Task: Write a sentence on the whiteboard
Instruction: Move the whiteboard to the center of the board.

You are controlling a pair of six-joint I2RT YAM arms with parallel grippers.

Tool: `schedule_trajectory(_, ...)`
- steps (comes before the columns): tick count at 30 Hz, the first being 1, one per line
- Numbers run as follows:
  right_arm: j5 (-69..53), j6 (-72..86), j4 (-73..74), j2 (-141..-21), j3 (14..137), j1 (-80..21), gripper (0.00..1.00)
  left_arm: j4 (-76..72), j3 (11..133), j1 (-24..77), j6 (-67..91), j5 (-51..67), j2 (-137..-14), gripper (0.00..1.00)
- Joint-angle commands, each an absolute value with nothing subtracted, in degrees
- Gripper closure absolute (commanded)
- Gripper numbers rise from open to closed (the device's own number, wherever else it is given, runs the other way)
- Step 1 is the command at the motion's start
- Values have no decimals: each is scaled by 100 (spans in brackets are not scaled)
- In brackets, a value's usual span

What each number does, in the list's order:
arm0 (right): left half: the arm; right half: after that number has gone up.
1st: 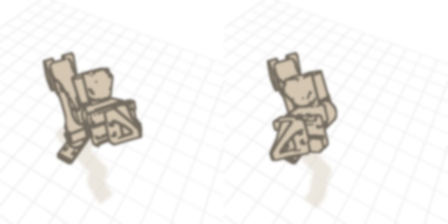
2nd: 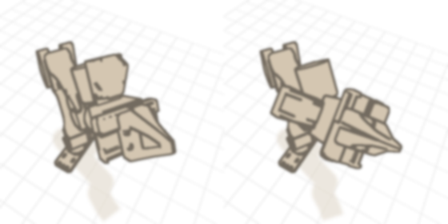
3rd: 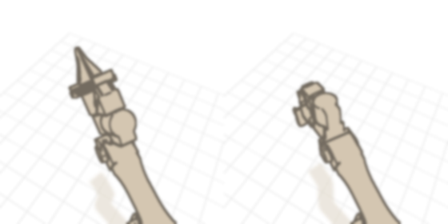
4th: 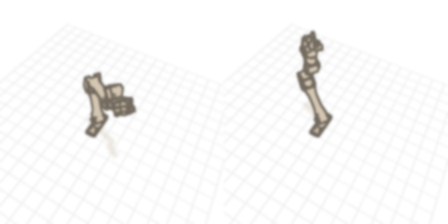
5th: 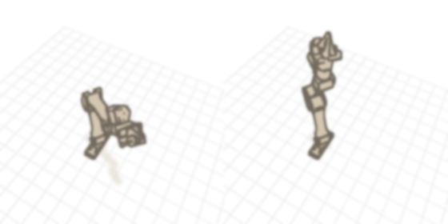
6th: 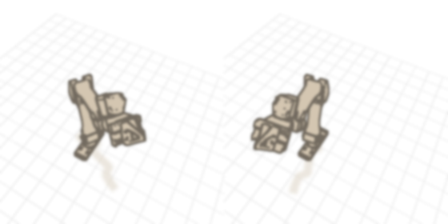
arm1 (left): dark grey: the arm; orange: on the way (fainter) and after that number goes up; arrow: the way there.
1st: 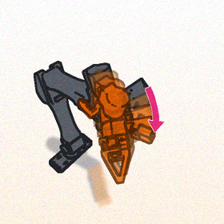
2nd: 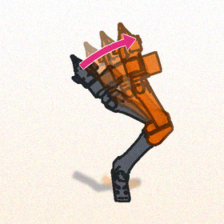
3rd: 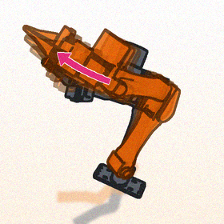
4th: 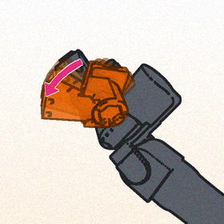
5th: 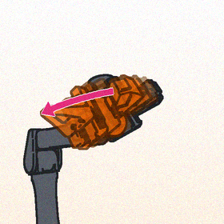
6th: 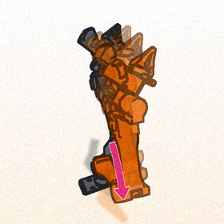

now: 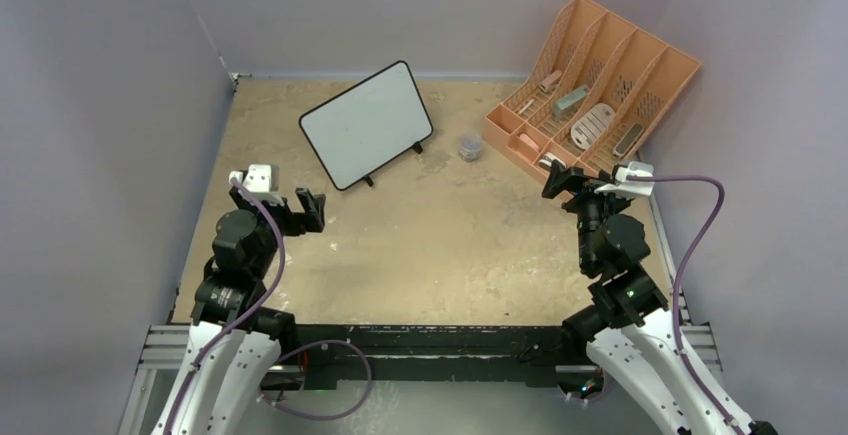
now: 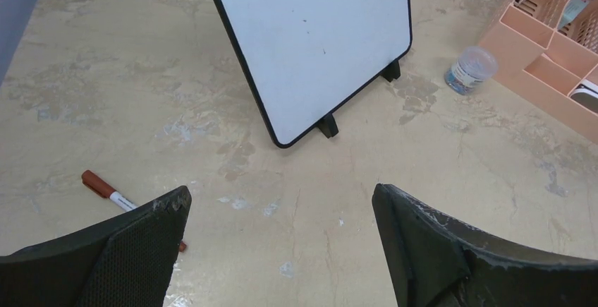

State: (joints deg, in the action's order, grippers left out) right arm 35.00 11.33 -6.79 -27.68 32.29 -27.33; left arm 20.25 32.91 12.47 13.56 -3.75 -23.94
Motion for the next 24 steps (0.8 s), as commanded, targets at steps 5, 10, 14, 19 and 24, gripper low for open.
schedule_trajectory(5, 3459, 1094, -939, -2683, 3296, -2751, 1, 1899, 3479, 1274, 1536, -368, -2390, 0)
schedule_trajectory(10, 3410, 1075, -975, -2687, 3292, -2751, 1, 1785, 3383, 1274, 1723, -153, -2395, 0)
schedule_trajectory(14, 3384, 1081, -946, -2683, 3318, -2751, 1, 1915, 3529, 1274, 1713, 72, -2705, 0)
schedule_trajectory(19, 3272, 1071, -958, -2612, 3320, -2751, 1, 2025, 3736, 1274, 2250, 424, -3336, 0)
schedule_trajectory(24, 3175, 1030, -983, -2593, 3332, -2751, 1, 1941, 3815, 1314, 3050, 706, -3908, 3)
